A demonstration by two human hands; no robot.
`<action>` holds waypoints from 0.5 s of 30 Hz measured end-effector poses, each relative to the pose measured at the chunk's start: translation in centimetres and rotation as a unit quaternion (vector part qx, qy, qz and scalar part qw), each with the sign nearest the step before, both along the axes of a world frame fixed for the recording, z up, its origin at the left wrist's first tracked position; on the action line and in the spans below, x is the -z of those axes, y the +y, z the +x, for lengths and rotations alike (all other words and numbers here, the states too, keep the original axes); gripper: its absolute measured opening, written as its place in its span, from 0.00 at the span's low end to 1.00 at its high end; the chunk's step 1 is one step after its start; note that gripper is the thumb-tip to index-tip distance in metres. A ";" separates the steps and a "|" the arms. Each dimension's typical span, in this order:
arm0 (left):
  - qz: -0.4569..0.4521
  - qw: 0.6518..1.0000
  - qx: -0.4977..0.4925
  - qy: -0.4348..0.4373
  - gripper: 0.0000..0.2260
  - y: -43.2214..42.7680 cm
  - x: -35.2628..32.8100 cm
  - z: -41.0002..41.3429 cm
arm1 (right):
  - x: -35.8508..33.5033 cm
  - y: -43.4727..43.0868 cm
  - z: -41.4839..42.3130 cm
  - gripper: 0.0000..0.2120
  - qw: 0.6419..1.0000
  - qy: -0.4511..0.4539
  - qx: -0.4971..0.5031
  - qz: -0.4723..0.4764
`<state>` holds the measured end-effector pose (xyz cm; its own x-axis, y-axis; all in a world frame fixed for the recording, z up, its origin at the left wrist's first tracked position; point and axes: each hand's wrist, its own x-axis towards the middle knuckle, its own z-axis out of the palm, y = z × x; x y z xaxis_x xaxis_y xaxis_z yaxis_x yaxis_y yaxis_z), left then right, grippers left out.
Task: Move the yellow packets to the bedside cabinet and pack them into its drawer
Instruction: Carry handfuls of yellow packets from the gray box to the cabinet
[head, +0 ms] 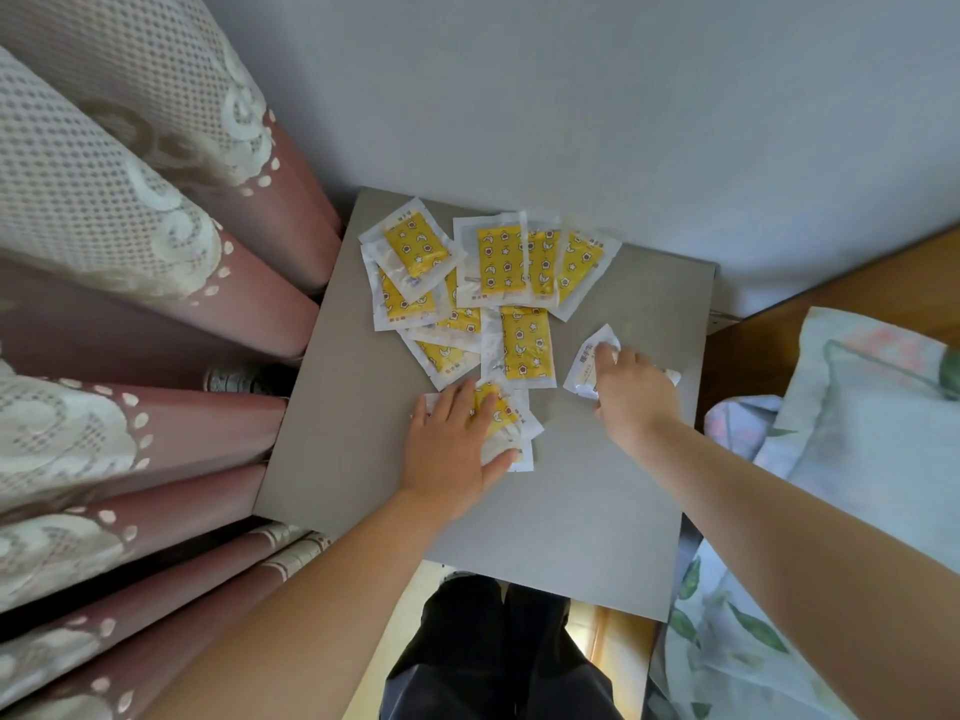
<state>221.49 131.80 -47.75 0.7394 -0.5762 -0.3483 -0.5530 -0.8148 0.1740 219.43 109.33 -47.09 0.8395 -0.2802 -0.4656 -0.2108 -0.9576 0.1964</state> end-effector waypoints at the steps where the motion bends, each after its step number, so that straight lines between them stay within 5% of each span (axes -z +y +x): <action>1: -0.006 1.000 -0.011 0.007 0.28 -0.3 -0.1 -0.1 | 0.2 0.0 -0.1 0.33 1.000 0.001 0.000 0.002; 4: -0.009 0.999 -0.025 0.033 0.23 -0.5 -0.1 0.2 | 0.4 -0.7 -0.1 0.31 0.997 -0.040 0.035 0.056; 8: -0.004 0.997 -0.065 0.032 0.30 -0.7 -0.5 0.3 | 0.5 -2.1 0.4 0.35 0.980 -0.064 0.138 0.125; 13: 0.037 0.989 -0.131 0.054 0.32 -1.0 -0.8 1.0 | -0.3 -1.6 1.7 0.13 0.969 0.003 0.167 0.182; 15: 0.064 0.991 -0.110 0.044 0.26 -1.2 -1.1 1.2 | -1.1 -0.8 2.3 0.07 0.960 -0.085 0.136 0.229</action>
<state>222.67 130.63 -46.64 0.8056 -0.3513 -0.4771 -0.3470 -0.9324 0.1008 221.70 108.53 -45.98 0.8395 -0.2978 -0.4544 -0.4563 -0.8404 -0.2923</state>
